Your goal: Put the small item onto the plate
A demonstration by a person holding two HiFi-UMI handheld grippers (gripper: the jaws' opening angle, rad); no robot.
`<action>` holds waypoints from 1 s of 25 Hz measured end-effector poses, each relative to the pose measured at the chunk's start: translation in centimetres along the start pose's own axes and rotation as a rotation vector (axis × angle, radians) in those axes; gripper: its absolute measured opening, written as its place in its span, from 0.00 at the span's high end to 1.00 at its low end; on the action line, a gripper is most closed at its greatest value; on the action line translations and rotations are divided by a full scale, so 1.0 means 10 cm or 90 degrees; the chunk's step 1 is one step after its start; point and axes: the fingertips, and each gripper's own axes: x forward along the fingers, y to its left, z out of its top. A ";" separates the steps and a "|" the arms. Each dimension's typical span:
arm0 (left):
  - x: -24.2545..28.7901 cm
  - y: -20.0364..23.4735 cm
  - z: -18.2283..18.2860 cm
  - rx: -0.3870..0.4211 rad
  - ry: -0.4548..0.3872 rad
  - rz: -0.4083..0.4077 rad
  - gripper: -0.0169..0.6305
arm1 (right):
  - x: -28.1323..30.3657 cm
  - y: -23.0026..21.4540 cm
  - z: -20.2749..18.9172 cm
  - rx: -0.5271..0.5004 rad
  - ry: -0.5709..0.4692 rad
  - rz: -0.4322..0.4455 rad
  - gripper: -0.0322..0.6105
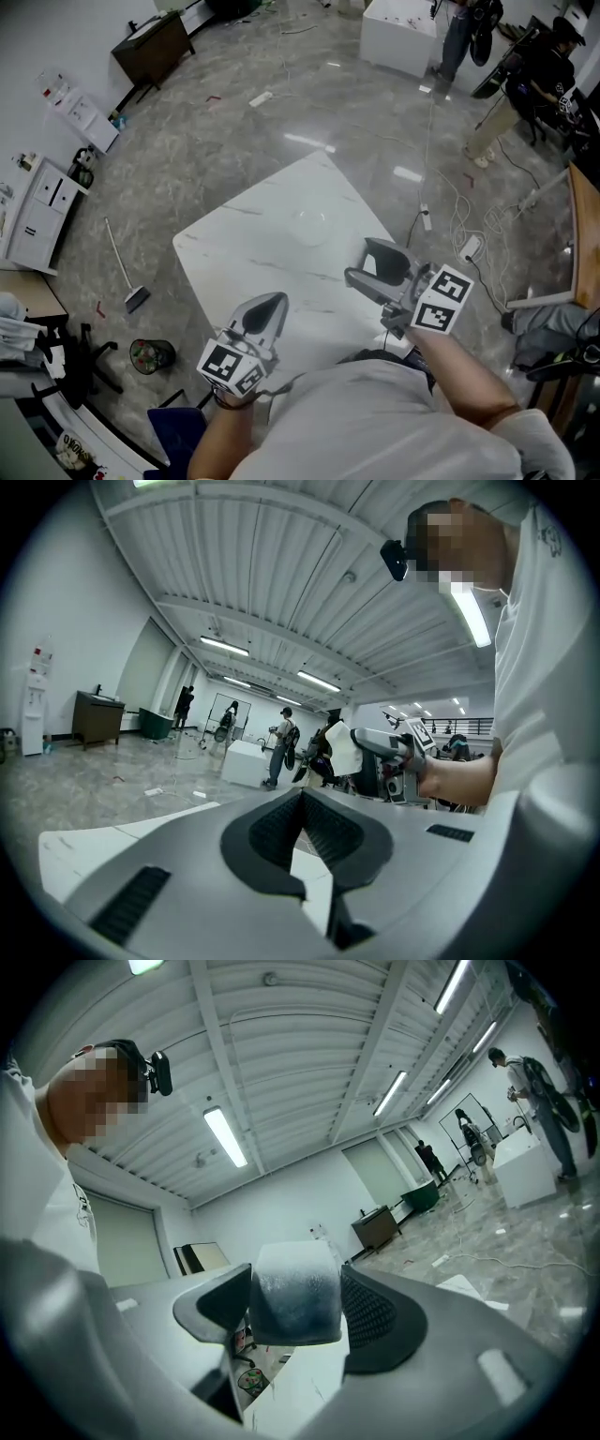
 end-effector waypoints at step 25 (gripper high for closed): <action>0.36 0.89 -0.51 -0.099 -0.002 0.227 0.96 | 1.25 -2.02 -1.43 -0.065 0.308 0.062 0.50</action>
